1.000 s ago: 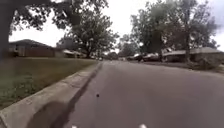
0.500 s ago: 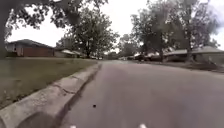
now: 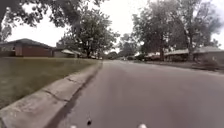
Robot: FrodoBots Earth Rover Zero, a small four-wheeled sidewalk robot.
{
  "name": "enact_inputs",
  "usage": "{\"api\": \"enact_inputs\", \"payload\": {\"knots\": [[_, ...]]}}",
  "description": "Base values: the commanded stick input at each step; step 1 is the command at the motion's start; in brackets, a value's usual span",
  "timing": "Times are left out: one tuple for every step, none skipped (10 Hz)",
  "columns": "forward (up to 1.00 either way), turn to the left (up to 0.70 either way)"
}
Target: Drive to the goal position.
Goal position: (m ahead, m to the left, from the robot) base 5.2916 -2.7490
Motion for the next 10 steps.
{"api": "enact_inputs", "payload": {"knots": [[0.7, 0.0], [0.7, 0.0], [0.7, 0.0], [0.7, 0.0], [0.7, 0.0], [0.7, 0.0], [0.7, 0.0], [0.7, 0.0], [0.7, 0.0], [0.7, 0.0]]}}
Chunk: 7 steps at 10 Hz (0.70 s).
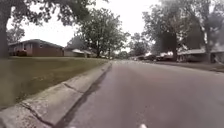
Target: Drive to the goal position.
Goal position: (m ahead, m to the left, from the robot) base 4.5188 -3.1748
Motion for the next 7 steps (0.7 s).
{"api": "enact_inputs", "payload": {"knots": [[0.7, 0.0], [0.7, 0.0], [0.7, 0.0], [0.7, 0.0], [0.7, 0.0], [0.7, 0.0], [0.7, 0.0]]}}
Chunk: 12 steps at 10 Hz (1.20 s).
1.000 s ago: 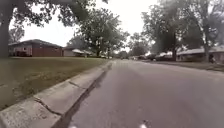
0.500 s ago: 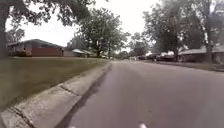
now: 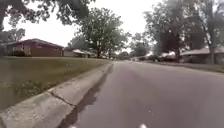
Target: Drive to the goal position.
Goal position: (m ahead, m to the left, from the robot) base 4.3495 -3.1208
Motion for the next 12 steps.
{"api": "enact_inputs", "payload": {"knots": [[0.7, 0.0], [0.7, 0.0], [0.7, 0.0], [0.7, 0.0], [0.7, -0.05], [0.7, -0.25], [0.7, -0.35], [0.7, -0.25], [0.7, 0.0], [0.7, 0.0], [0.7, 0.0], [0.7, 0.0]]}}
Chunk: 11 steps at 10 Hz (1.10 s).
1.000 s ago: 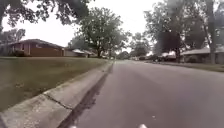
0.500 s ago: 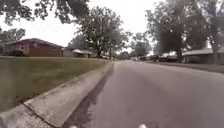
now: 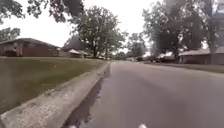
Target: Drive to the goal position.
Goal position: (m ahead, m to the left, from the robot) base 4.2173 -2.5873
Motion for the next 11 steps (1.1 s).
{"api": "enact_inputs", "payload": {"knots": [[0.7, 0.0], [0.7, 0.0], [0.7, 0.0], [0.7, 0.0], [0.7, 0.0], [0.7, 0.0], [0.7, 0.0], [0.7, 0.0], [0.7, 0.0], [0.7, 0.0], [0.7, 0.0]]}}
